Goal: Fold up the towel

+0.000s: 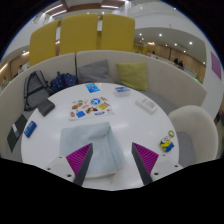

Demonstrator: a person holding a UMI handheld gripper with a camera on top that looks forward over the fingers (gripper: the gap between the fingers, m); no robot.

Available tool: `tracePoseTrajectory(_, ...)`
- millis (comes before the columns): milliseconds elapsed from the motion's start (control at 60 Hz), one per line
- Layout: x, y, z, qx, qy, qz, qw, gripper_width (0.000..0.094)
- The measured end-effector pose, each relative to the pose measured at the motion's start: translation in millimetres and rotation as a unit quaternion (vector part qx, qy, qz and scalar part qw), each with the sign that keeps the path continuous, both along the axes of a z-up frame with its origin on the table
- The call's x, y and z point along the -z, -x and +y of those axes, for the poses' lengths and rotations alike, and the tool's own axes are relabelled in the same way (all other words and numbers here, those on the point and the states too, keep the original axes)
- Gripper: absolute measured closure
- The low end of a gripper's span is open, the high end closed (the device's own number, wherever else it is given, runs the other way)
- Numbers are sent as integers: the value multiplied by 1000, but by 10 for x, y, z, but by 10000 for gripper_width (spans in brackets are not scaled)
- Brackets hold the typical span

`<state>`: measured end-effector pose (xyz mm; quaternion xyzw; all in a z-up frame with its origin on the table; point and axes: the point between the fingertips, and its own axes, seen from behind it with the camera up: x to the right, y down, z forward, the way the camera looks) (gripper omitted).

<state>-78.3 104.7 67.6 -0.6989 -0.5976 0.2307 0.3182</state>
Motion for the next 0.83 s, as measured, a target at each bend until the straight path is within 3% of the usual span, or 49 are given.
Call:
tracePoseTrajectory(183, -771, -650, -367, 10, 26, 8, 1000, 88)
tracePoseTrajectory(433, -1856, -1824, -951, 22, -7, 8, 1000, 67)
tracePoseTrajectory(617, -2200, -2490, -1267, 35, -20, 21, 999, 66)
tracePoseTrajectory(833, -2152, -2985, -1409, 58, -4, 14, 998, 67)
